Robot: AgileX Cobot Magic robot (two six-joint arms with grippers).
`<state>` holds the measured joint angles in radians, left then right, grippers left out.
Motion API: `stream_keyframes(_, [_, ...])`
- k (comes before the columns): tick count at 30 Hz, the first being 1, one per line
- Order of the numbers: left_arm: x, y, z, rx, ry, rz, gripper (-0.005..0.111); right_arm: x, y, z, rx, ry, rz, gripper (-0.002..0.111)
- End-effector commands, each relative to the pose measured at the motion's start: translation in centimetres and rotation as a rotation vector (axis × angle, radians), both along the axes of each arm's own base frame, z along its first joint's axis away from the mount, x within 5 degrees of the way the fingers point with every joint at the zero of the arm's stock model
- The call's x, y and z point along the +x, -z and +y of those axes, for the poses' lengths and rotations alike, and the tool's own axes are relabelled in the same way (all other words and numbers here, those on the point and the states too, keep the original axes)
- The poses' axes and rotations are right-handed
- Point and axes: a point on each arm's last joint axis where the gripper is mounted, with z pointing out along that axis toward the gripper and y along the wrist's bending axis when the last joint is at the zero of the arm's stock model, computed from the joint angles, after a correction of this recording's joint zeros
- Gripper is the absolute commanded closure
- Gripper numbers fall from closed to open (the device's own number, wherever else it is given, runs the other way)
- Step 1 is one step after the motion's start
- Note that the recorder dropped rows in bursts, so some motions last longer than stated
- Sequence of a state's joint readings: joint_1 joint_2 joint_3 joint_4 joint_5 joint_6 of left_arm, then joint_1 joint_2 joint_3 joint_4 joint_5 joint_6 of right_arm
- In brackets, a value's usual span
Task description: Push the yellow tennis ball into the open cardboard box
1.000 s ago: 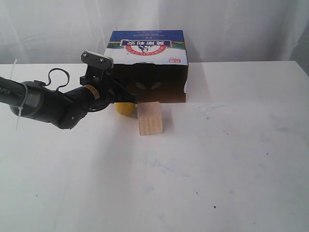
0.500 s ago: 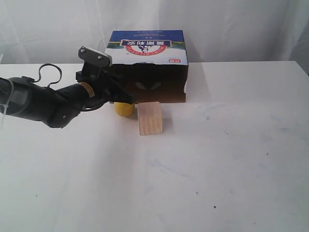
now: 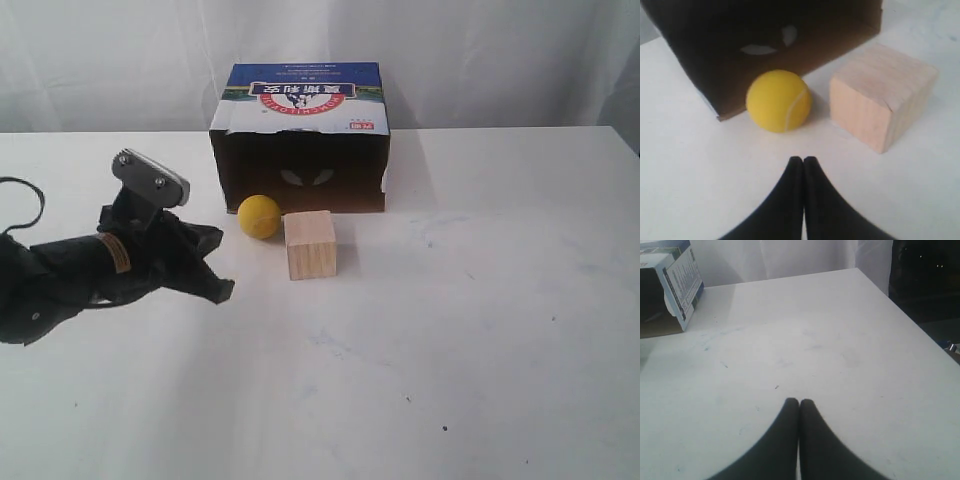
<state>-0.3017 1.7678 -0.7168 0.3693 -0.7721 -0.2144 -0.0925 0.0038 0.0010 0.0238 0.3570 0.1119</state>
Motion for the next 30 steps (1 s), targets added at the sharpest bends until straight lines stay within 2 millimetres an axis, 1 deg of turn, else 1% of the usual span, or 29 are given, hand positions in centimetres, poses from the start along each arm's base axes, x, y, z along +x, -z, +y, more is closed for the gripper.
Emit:
stream_keyframes(1, [-0.4,2.1,-0.8,-0.013,0.106,0.009,0.107,0.0,-0.1,0.0,-0.004,-0.004,-0.010,0.108])
stream_keyframes(8, [0.2,4.6,-0.9,-0.053,0.070,0.038,0.107,0.0,-0.1,0.0,-0.004,-0.004,-0.010,0.108])
stream_keyframes(12, [1.3,5.6,-1.5,-0.045,0.098,0.053,0.107,0.0,-0.1,0.0,-0.004,-0.004,-0.010,0.108])
stream_keyframes(18, [2.9,5.2,-1.7,-0.066,0.056,0.040,0.107,0.0,-0.1,0.0,-0.004,-0.004,-0.010,0.108])
stream_keyframes(24, [4.1,4.6,-1.8,-0.037,0.043,0.044,0.107,0.0,-0.1,0.0,-0.004,-0.004,-0.010,0.108])
stream_keyframes(30, [4.6,5.5,-1.9,-0.018,0.037,0.075,0.107,0.0,-0.1,0.0,-0.004,-0.004,-0.010,0.108])
